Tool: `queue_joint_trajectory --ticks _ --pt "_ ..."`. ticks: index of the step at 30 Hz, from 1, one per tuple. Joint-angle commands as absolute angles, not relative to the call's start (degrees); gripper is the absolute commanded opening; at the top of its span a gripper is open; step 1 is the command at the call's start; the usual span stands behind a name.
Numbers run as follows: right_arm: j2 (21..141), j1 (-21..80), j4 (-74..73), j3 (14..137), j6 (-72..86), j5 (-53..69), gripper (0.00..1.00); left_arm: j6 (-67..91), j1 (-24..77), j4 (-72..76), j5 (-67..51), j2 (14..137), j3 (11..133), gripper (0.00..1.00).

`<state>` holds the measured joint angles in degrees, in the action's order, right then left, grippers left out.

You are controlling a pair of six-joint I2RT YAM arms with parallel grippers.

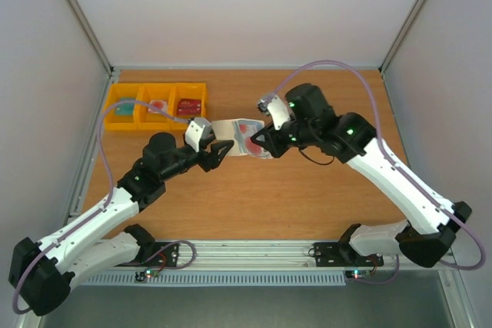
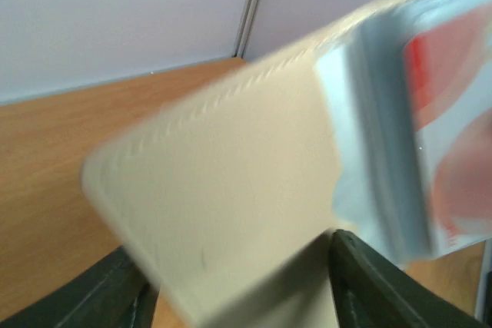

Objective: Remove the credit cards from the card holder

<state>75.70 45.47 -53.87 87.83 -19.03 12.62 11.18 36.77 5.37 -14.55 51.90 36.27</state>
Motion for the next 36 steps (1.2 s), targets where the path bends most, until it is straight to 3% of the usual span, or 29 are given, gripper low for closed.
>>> queue_joint_trajectory --ticks 1,5,7,9,13,17,20,27,36 --pt "71.11 39.91 -48.83 86.06 -22.05 36.06 0.01 8.40 36.82 6.08 -12.48 49.84 35.16 0.54" --pt "70.50 38.12 -48.08 83.89 -23.85 44.26 0.01 8.99 36.54 11.92 -28.79 48.23 33.93 0.49" --pt "70.37 37.72 -47.42 83.31 -23.76 45.88 0.01 10.50 36.56 15.62 -37.82 47.82 33.35 0.59" --pt "69.63 36.57 -46.13 82.52 -23.43 47.72 0.01 13.24 36.56 15.08 -38.03 47.81 33.72 0.63" --pt "67.04 32.28 -39.28 79.00 -20.77 58.13 0.01 12.19 36.56 12.25 -32.78 46.25 34.00 0.59" --pt "65.99 31.09 -37.02 77.29 -20.01 60.87 0.01 11.69 36.56 13.58 -37.38 44.11 33.97 0.61" --pt "65.73 30.47 -37.06 77.01 -18.08 54.08 0.01 9.86 36.55 12.79 -39.74 42.64 33.88 0.62" --pt "72.59 29.36 -49.48 83.17 -11.25 10.17 0.01 5.72 36.56 12.64 -41.93 38.25 31.97 0.62" --pt "78.14 34.78 -52.31 85.35 -9.54 -9.57 0.01 9.64 36.47 15.55 -41.19 39.14 31.38 0.59"
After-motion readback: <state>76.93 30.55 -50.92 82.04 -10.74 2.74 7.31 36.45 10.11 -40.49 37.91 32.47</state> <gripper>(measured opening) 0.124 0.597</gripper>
